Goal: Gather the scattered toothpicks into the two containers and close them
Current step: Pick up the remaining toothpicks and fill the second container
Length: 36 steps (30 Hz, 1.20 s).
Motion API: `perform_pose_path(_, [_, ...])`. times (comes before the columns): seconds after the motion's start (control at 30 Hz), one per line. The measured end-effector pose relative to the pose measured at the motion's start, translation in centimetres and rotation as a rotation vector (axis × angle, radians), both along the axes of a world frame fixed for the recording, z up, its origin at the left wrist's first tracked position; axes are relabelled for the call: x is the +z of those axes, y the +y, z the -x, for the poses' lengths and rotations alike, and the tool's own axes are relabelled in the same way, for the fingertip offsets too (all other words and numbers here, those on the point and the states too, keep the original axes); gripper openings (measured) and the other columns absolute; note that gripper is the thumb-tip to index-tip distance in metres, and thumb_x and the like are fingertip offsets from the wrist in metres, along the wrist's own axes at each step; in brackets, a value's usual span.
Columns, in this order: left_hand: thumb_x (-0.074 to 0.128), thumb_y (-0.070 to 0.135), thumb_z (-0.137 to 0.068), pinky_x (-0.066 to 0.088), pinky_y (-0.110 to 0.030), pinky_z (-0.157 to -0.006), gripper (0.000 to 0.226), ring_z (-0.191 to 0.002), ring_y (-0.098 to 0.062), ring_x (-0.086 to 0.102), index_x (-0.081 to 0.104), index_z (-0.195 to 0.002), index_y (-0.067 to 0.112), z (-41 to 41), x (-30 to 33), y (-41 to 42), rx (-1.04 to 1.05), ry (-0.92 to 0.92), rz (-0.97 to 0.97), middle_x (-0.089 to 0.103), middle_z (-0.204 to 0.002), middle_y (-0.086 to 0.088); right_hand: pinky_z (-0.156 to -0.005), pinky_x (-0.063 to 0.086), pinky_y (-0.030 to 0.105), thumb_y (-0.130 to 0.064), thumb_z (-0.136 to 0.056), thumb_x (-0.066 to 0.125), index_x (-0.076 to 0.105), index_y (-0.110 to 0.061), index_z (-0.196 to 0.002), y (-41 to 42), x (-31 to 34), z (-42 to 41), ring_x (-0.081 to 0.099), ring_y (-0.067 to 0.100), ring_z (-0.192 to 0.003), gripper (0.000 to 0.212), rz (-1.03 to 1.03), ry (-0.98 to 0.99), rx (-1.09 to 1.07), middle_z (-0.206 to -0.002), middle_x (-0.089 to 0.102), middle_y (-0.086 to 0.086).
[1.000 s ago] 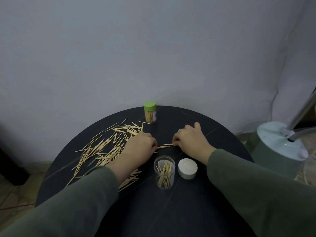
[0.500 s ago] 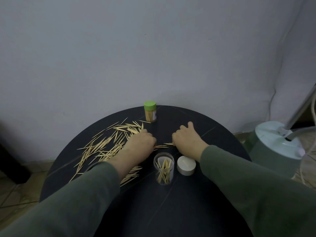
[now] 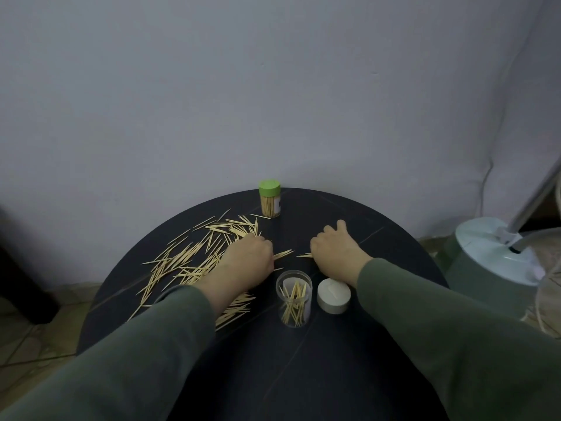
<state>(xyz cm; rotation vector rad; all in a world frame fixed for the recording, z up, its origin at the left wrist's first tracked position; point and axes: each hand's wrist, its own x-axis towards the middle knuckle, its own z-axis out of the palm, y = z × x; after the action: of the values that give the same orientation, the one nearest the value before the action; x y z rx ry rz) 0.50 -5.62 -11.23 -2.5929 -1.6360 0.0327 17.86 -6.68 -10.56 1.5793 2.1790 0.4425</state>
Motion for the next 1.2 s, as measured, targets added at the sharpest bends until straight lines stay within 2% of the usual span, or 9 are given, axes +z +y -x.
perform_pose_path(0.17, [0.052,0.030,-0.096,0.052,-0.030,-0.084,0.019,-0.096,-0.013,0.057,0.063,-0.109,0.020,0.8,0.8,-0.4,0.063,-0.263,-0.010,0.061,-0.106,0.002,-0.105,0.026,0.049,-0.017,-0.095,0.050,0.054,-0.015,-0.121,-0.2,0.7,-0.6,0.047,0.024,-0.114,0.027,-0.028,0.345,-0.029,-0.119,0.058,0.004])
perform_pose_path(0.37, [0.055,0.031,-0.097,0.042,-0.020,-0.067,0.009,-0.079,-0.004,0.054,0.061,-0.101,0.025,0.9,1.6,-1.8,0.125,-0.684,0.126,0.059,-0.091,0.010,-0.099,0.030,0.041,-0.014,-0.099,0.044,0.056,-0.025,-0.102,-1.4,1.5,-0.3,0.048,0.019,-0.104,0.016,0.047,0.890,-0.111,-0.099,0.055,-0.006])
perform_pose_path(0.5, [0.055,0.031,-0.097,0.042,-0.023,-0.063,0.012,-0.068,-0.007,0.053,0.064,-0.093,0.024,0.7,2.4,-3.5,0.114,-0.935,0.225,0.060,-0.076,0.006,-0.095,0.040,0.038,-0.023,-0.103,0.040,0.056,-0.025,-0.112,-2.4,2.3,0.2,0.051,0.013,-0.094,0.019,0.133,1.193,-0.139,-0.088,0.053,-0.012])
perform_pose_path(0.6, [0.055,0.029,-0.097,0.043,-0.024,-0.062,0.016,-0.066,-0.008,0.051,0.067,-0.092,0.021,0.5,2.8,-4.8,0.095,-1.109,0.279,0.059,-0.075,0.002,-0.073,0.042,0.018,-0.021,-0.103,0.041,0.057,-0.015,-0.122,-3.5,3.2,0.5,0.051,0.004,-0.085,0.025,0.190,1.419,-0.118,-0.089,0.053,-0.011])
perform_pose_path(0.67, [0.055,0.028,-0.097,0.041,-0.021,-0.059,0.016,-0.062,-0.005,0.048,0.068,-0.092,0.019,0.4,3.1,-5.7,0.070,-1.215,0.313,0.057,-0.073,0.001,-0.068,0.039,0.012,-0.019,-0.103,0.040,0.057,-0.022,-0.110,-4.2,3.7,0.7,0.052,0.002,-0.084,0.018,0.195,1.527,-0.087,-0.088,0.056,-0.011])
perform_pose_path(0.77, [0.055,0.023,-0.097,0.037,-0.011,-0.051,0.016,-0.052,0.005,0.045,0.068,-0.096,0.015,0.0,3.4,-6.7,0.036,-1.331,0.339,0.056,-0.067,0.011,-0.077,0.041,0.014,-0.017,-0.103,0.040,0.056,-0.032,-0.095,-5.0,3.9,1.2,0.055,-0.001,-0.091,0.024,0.234,1.710,-0.045,-0.093,0.061,-0.011])
perform_pose_path(0.87, [0.054,0.018,-0.097,0.037,-0.006,-0.050,0.015,-0.050,0.007,0.048,0.068,-0.098,0.013,-0.2,3.1,-7.6,0.018,-1.393,0.380,0.058,-0.062,0.015,-0.085,0.042,0.017,-0.014,-0.103,0.040,0.059,-0.030,-0.096,-5.5,3.0,1.7,0.058,0.000,-0.096,0.026,0.271,1.782,-0.011,-0.096,0.065,-0.010])
perform_pose_path(1.1, [0.059,0.026,-0.094,0.042,-0.011,-0.067,0.010,-0.075,0.002,0.056,0.068,-0.097,0.023,0.8,0.7,-8.8,0.033,-1.236,0.297,0.062,-0.087,0.009,-0.072,0.048,0.008,-0.011,-0.102,0.041,0.060,-0.025,-0.101,-6.8,1.5,1.2,0.062,-0.003,-0.088,0.023,0.377,1.708,-0.021,-0.095,0.066,-0.008])
perform_pose_path(1.2, [0.062,0.026,-0.092,0.045,-0.025,-0.084,0.006,-0.091,-0.006,0.056,0.068,-0.094,0.025,1.2,0.2,-8.8,0.028,-1.175,0.242,0.061,-0.096,0.008,-0.077,0.048,0.012,-0.011,-0.100,0.046,0.060,-0.028,-0.098,-7.0,1.0,0.9,0.062,-0.006,-0.088,0.022,0.376,1.642,0.013,-0.093,0.065,-0.011])
